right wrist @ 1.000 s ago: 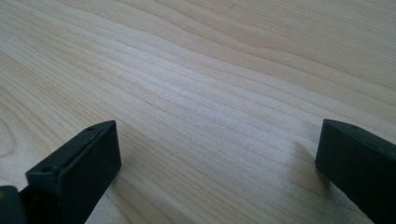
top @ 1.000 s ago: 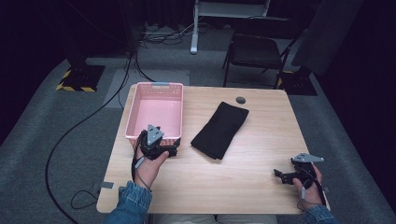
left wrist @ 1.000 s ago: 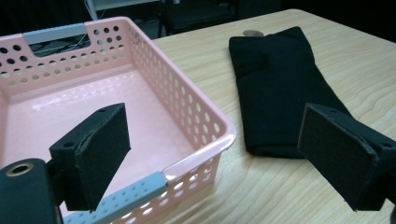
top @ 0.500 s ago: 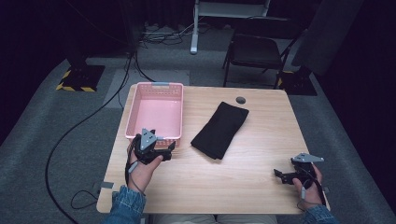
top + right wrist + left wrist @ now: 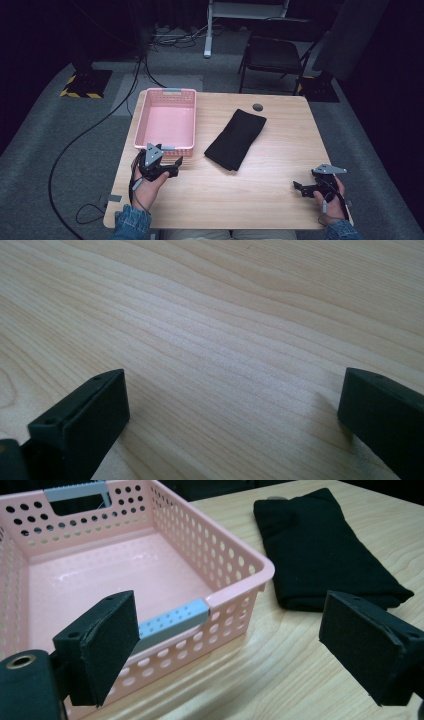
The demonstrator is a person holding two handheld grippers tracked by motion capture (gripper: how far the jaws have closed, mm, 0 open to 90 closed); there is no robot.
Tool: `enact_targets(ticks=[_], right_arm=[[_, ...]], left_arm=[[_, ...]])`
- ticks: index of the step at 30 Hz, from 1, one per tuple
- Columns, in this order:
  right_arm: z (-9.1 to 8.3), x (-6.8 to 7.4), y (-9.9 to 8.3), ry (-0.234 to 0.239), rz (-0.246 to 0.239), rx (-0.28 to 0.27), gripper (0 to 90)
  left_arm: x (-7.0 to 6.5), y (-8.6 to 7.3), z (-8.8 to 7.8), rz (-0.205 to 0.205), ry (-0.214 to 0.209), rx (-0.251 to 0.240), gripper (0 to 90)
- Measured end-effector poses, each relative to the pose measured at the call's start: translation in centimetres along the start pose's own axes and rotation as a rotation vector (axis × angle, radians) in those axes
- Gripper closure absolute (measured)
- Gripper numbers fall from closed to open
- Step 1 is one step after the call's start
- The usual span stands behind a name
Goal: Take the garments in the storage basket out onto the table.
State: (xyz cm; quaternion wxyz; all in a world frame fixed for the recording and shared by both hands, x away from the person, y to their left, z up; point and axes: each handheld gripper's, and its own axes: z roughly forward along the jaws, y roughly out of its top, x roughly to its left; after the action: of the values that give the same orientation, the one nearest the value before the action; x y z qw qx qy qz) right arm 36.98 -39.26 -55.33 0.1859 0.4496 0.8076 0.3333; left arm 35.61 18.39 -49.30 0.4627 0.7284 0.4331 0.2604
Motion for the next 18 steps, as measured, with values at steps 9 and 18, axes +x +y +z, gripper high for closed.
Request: enact_targets(ticks=[9, 18], right_arm=[[0.0, 0.0, 0.0, 0.000, 0.000, 0.000, 0.0], [0.0, 0.0, 0.0, 0.000, 0.000, 0.000, 0.0]], left_arm=[[0.5, -1.2, -0.5, -0.006, 0.013, 0.013, 8.7], [0.8, -2.2, -1.0, -0.016, 0.024, 0.026, 8.7]])
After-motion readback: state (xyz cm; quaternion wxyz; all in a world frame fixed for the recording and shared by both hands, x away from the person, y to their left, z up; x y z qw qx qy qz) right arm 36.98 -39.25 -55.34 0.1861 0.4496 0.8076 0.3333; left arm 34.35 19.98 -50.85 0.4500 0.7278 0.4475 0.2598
